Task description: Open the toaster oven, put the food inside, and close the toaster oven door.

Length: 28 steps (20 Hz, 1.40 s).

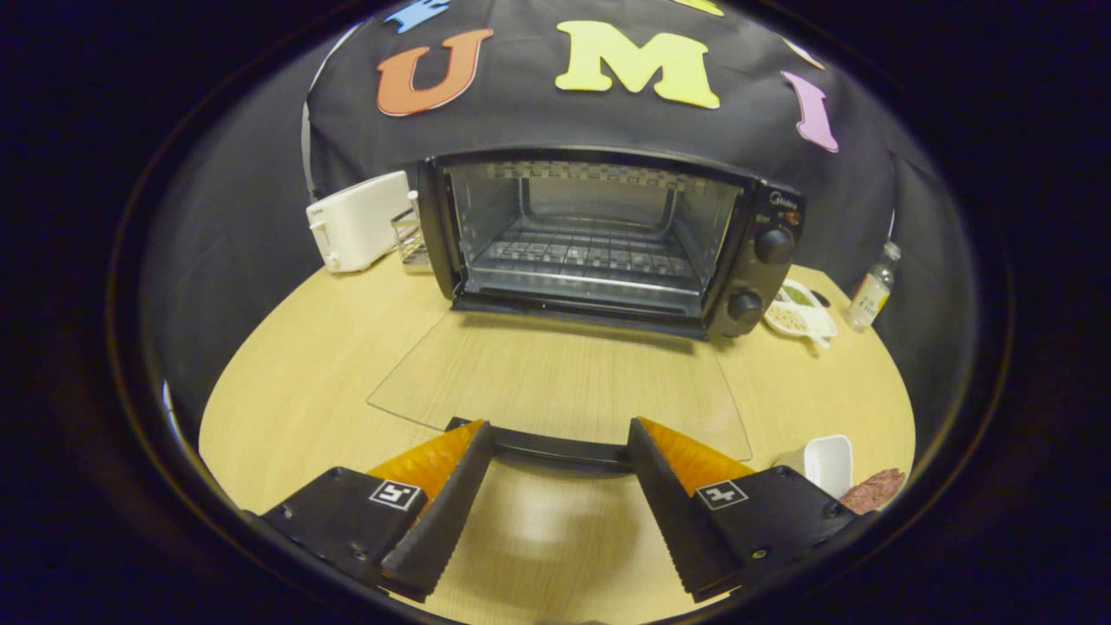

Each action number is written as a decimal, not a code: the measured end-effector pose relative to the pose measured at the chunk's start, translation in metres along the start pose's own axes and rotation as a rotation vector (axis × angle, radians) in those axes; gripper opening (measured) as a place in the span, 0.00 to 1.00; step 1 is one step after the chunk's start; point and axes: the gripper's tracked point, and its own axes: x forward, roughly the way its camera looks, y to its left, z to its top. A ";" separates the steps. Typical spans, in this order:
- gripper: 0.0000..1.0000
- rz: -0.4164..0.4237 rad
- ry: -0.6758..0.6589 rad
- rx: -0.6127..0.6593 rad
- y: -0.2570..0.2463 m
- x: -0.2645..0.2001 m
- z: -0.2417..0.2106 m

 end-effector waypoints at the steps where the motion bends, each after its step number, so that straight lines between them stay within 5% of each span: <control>1: 1.00 0.002 -0.003 0.001 0.000 0.001 0.001; 10: 1.00 0.064 -0.043 -0.013 -0.021 -0.033 0.017; 19: 1.00 0.013 -0.064 -0.019 -0.215 -0.086 0.030; 23: 0.93 0.138 0.033 0.085 -0.260 -0.096 -0.006; 28: 0.75 0.351 0.169 0.232 -0.257 -0.102 -0.054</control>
